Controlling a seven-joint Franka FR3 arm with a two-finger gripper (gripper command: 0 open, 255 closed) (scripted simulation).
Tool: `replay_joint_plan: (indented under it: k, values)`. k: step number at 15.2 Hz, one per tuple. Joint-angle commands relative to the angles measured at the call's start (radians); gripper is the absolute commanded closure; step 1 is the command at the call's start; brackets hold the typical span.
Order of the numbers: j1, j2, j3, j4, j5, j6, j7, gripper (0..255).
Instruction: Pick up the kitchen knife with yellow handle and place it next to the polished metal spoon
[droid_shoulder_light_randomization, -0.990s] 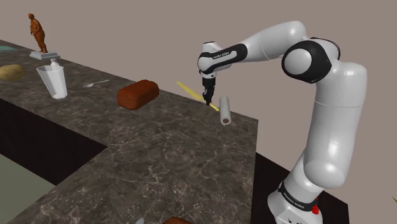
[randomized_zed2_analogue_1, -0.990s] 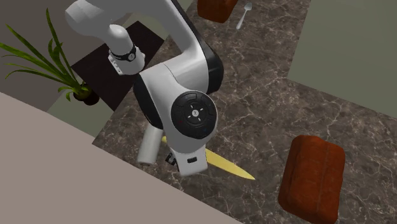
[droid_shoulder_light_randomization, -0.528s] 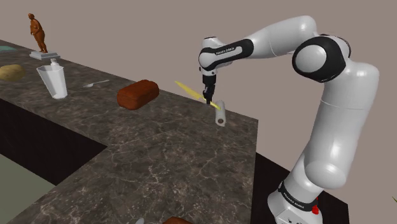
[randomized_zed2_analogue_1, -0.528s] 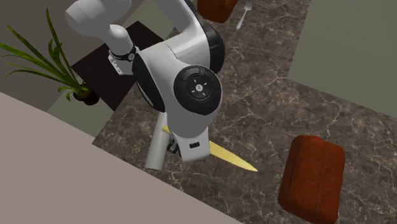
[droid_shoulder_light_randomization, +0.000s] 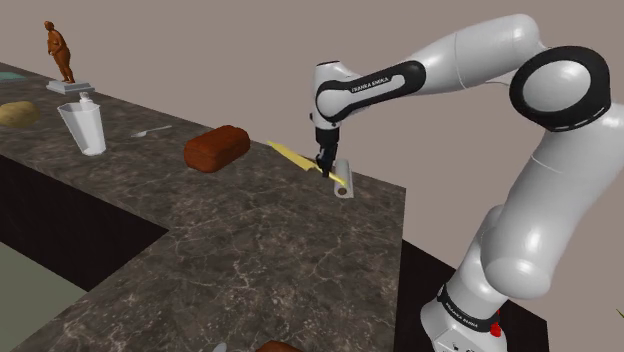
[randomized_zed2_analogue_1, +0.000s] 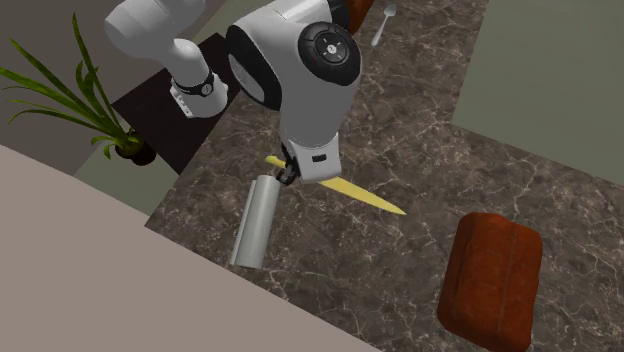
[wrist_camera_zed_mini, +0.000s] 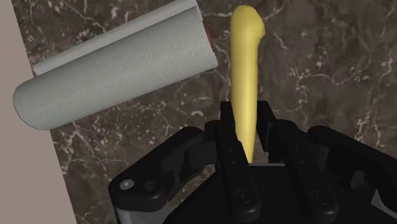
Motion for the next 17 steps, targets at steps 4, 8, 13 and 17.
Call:
replay_joint_plan:
  k: [4, 8, 13, 17]
  values:
    - [0.054, -0.103, 0.054, -0.129, 0.005, 0.019, 0.11, 255]
    - [0.098, -0.172, 0.104, -0.207, 0.022, 0.021, 0.196, 255]
    - [0.156, -0.24, 0.174, -0.279, 0.058, 0.021, 0.306, 255]
    - [0.205, -0.278, 0.234, -0.316, 0.094, 0.019, 0.394, 255]
